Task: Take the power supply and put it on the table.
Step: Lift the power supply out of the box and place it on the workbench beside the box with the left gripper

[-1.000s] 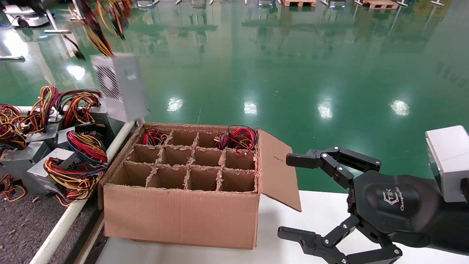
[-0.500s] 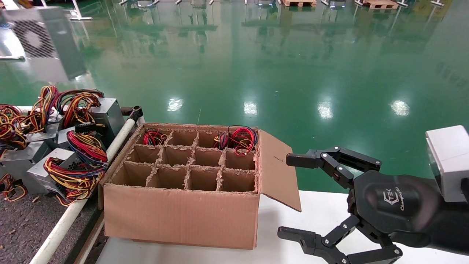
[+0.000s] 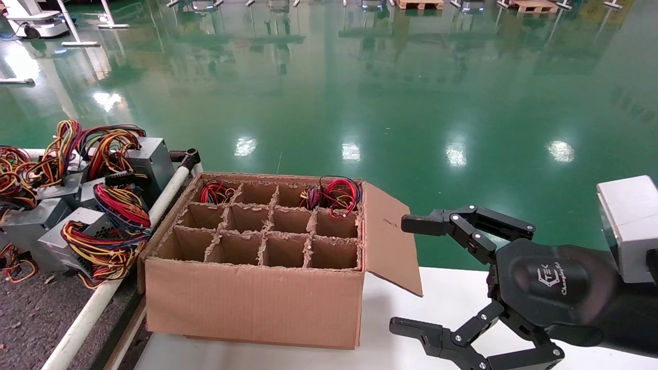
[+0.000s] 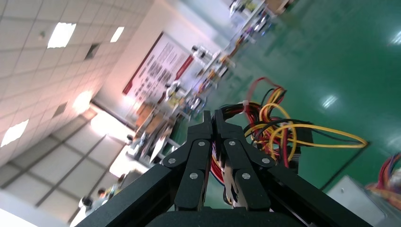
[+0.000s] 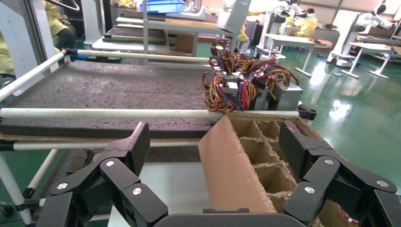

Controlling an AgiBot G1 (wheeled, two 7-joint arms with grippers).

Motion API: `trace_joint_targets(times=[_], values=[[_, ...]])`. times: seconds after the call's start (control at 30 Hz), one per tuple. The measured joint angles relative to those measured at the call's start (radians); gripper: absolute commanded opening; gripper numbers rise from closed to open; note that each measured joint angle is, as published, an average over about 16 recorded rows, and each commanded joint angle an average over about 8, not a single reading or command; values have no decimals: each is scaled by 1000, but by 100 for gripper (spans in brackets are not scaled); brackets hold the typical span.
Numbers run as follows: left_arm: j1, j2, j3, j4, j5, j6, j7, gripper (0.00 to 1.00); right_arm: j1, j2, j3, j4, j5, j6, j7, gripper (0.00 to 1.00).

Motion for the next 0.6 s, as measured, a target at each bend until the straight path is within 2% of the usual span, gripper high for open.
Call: trace_joint_targets(times=[0.6], values=[[-111,-166,79,24,126,41,-8,0,0,0,0,0,0,0,0,100]])
